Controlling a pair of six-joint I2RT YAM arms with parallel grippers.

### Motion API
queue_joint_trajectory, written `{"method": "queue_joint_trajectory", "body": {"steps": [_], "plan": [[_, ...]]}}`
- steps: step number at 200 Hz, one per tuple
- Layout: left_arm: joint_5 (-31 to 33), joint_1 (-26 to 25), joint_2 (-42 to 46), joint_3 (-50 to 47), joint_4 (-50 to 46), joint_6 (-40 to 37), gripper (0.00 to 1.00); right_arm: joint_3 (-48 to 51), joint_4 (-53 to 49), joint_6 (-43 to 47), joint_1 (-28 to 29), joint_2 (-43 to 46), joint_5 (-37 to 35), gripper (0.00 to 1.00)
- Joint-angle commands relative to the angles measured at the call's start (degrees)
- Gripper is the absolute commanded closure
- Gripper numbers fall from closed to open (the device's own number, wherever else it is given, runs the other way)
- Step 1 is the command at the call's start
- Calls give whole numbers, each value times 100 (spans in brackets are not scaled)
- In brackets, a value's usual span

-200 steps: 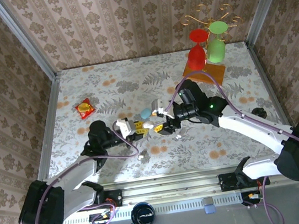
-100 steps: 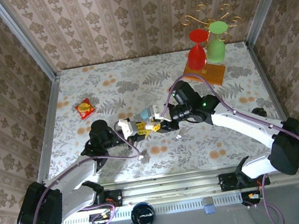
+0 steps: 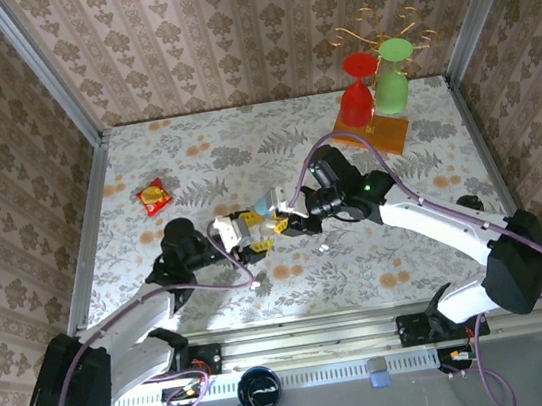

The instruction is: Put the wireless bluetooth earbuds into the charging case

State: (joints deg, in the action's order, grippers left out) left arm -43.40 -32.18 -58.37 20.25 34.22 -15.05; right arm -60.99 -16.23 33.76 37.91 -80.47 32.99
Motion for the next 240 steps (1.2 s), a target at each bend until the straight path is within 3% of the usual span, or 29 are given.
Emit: {"method": "queue_joint_trajectory", "body": {"steps": [1, 26, 54, 90, 202, 219, 240], "plan": [[363, 10, 249, -50, -325, -317, 26, 392, 573, -871, -177, 213, -169, 78], [882, 10, 399, -27, -897, -539, 12, 742, 1333, -2597, -439, 193, -710, 81], [1337, 19, 370, 168, -1608, -758, 6, 942, 1921, -4695, -618, -228, -1303, 85], [1417, 19, 223, 328, -1878, -855, 0, 870, 2168, -6380, -618, -878, -1571, 86], [1361, 45, 120, 357, -1946, -886, 0, 483, 2775, -7370, -566, -2534, -1122, 80], [1351, 46, 98, 365, -1947, -886, 0, 474, 2729, -7313, -565, -2502, -1250, 74], [1470, 46, 13, 374, -1977, -955, 0, 423, 2520, -7044, -565, -2354, -1388, 58]]}}
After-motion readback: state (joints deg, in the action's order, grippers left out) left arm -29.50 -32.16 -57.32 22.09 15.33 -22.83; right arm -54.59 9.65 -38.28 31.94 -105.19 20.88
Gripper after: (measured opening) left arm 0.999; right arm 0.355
